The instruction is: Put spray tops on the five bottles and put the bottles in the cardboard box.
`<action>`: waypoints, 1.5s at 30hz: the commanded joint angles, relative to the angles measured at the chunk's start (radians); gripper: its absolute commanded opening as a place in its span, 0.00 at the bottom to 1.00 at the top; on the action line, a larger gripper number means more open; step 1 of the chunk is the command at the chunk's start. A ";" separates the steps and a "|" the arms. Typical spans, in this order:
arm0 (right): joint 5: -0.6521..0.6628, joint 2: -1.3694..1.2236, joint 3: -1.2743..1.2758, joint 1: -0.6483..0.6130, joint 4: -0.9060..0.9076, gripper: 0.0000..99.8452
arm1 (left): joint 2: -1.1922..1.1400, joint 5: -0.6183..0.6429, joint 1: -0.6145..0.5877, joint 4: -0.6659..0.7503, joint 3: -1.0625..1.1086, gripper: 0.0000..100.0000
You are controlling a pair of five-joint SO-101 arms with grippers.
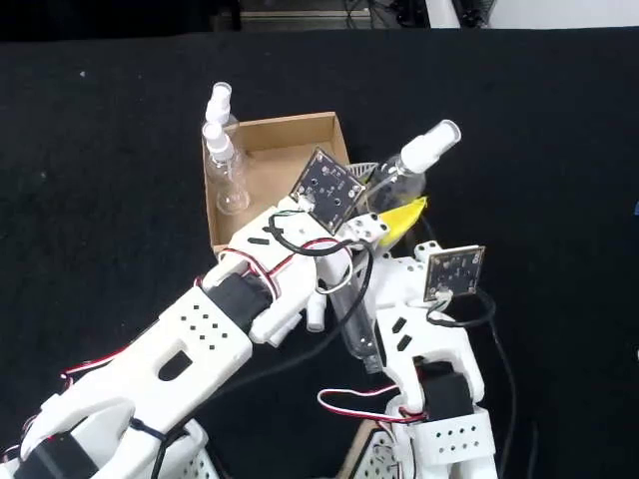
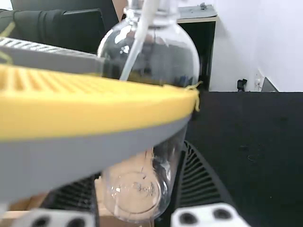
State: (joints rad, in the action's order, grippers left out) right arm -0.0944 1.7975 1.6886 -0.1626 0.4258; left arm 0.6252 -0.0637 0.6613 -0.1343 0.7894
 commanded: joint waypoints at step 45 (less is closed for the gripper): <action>0.087 0.048 -0.018 -0.034 0.003 0.12 | 0.021 -0.014 0.012 0.018 -0.097 0.03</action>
State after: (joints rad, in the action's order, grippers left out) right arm -0.0606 1.7990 1.6886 -0.1611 0.4258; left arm 0.5746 -0.0683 0.6690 -0.1373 0.7357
